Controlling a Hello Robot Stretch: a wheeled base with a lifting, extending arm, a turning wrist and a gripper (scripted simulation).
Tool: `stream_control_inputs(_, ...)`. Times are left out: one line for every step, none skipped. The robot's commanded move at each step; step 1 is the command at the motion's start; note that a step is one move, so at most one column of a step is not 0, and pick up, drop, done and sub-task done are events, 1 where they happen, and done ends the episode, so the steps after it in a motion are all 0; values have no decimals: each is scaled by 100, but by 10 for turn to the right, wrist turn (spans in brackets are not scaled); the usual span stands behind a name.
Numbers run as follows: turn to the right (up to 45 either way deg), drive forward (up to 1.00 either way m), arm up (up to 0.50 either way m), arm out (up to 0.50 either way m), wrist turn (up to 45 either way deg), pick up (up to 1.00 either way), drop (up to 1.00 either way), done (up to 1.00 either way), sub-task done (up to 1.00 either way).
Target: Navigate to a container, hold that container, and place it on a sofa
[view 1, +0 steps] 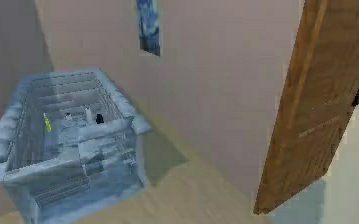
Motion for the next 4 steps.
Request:
stream_control_inputs(450,0,0,0,0,0,0,0,0)
stream_control_inputs(240,0,0,0,0,0,0,0,0)
stream_control_inputs(0,100,0,0,0,0,0,0,0)
stream_control_inputs(0,100,0,0,0,0,0,0,0)
